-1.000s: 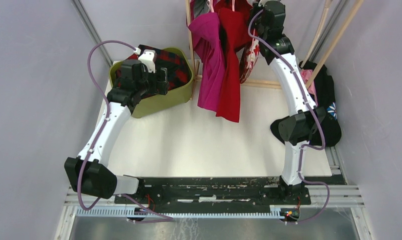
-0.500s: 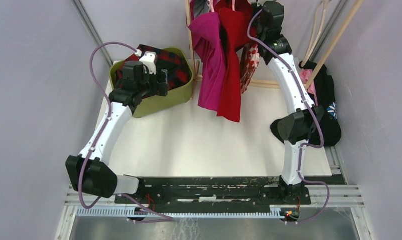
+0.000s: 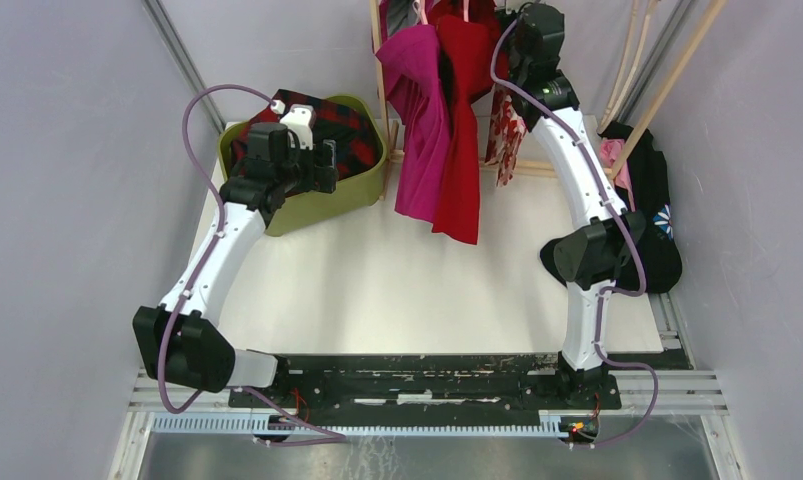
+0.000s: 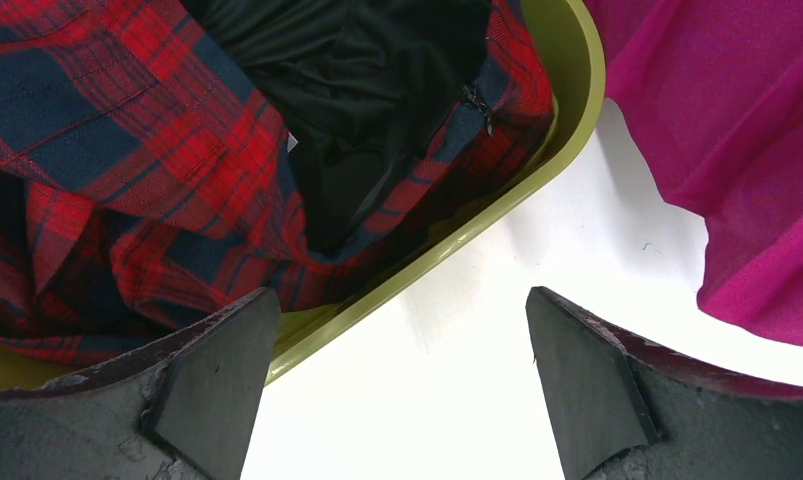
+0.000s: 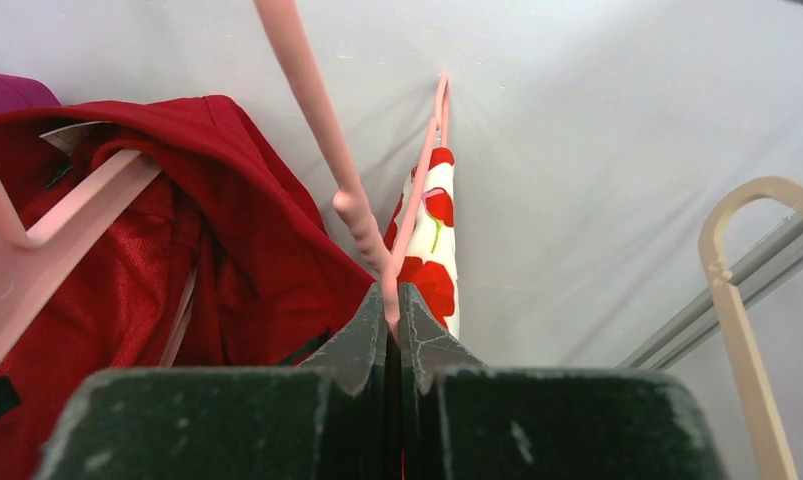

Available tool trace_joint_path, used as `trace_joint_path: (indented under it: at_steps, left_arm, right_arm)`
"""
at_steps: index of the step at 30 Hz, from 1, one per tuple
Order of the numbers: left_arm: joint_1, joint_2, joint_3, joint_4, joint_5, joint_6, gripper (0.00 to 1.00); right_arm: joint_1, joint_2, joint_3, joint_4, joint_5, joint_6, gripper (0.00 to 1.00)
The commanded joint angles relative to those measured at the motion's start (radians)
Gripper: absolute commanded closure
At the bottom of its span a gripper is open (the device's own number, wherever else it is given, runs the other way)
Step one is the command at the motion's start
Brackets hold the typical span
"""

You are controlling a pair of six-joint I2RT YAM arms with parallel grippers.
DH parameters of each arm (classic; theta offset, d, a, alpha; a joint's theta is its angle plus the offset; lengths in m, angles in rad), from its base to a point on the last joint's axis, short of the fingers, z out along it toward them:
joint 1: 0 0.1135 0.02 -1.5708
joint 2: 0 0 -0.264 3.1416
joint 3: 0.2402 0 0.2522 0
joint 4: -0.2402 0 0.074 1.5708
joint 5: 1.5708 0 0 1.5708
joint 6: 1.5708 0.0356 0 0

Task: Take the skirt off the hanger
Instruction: Pick up the hanger from the clothesline.

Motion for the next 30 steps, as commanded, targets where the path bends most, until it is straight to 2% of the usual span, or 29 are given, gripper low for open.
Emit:
trace_joint_path:
  at_steps: [1, 5, 8, 14, 18, 30]
  left_arm:
    - [-0.002, -0.016, -0.007, 0.059, -0.002, 0.030, 0.00]
    - [-0.002, -0.028, -0.009, 0.062, -0.006, 0.029, 0.00]
    - [-0.003, -0.042, -0.013, 0.071, -0.006, 0.030, 0.00]
    - [-0.002, -0.082, -0.054, 0.093, -0.010, 0.022, 0.00]
    - [-0.003, -0.111, -0.089, 0.101, -0.016, 0.018, 0.00]
    - [-0.002, -0.118, -0.112, 0.121, -0.021, 0.023, 0.00]
  right_arm:
    - [0.003, -0.090, -0.006, 0.128, -0.036, -0.031, 0.99]
    - [0.003, -0.097, -0.037, 0.113, -0.001, 0.000, 0.96]
    - [0.003, -0.104, -0.050, 0.102, 0.043, 0.036, 0.99]
    - [0.001, -0.154, -0.103, 0.133, 0.032, 0.014, 0.99]
    - [0.001, -0.155, -0.067, 0.117, 0.070, 0.018, 0.99]
    - [0.004, -0.161, 0.031, 0.057, 0.027, -0.003, 0.99]
